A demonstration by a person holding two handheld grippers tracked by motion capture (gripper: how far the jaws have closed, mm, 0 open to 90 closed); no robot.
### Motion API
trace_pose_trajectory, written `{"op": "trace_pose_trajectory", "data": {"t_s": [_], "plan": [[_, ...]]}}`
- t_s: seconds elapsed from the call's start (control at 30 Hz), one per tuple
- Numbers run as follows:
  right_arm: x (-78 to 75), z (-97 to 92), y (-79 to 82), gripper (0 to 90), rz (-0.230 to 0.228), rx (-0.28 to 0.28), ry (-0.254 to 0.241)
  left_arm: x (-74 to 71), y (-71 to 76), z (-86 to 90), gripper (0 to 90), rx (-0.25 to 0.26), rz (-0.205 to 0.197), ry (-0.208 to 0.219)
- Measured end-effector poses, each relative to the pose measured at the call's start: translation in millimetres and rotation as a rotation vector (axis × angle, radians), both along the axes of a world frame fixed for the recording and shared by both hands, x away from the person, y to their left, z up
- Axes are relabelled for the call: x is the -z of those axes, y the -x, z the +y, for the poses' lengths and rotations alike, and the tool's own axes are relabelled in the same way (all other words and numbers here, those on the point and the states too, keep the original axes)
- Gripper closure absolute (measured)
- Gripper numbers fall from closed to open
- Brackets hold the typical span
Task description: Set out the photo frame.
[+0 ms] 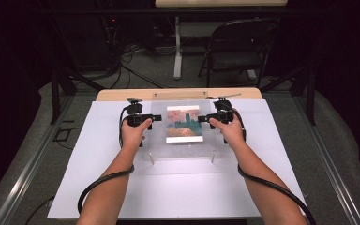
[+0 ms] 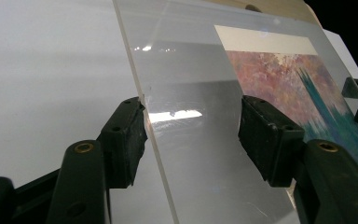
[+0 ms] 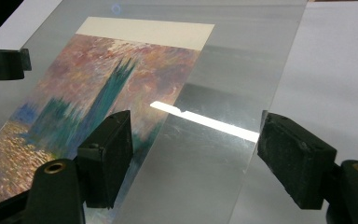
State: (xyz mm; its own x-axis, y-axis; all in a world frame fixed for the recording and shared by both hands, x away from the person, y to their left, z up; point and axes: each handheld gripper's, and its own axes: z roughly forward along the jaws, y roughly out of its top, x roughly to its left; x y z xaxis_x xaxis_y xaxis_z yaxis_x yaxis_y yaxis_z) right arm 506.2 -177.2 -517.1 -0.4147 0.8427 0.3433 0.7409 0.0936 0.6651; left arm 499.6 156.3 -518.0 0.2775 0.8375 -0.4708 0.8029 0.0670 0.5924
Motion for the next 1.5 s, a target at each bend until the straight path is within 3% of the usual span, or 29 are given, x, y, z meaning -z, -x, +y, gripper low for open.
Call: {"op": "trace_pose_trajectory", "data": {"t_s": [0.5,0.83,1.5], "plan": [[-16.4,3.1,14.3,26.5,-0.065,0.002,0.038,-17.4,11.6,-2.4,43.5,0.002,-0.051,-0.031],[-24.1,3.1,19.6,27.9,-0.080,-0.005,0.056,-23.4,17.1,-2.1,43.9,0.011,-0.074,-0.040],[-38.6,3.0,34.3,30.5,-0.143,-0.028,0.092,-37.2,31.8,2.3,48.7,0.023,-0.120,-0.036]]}}
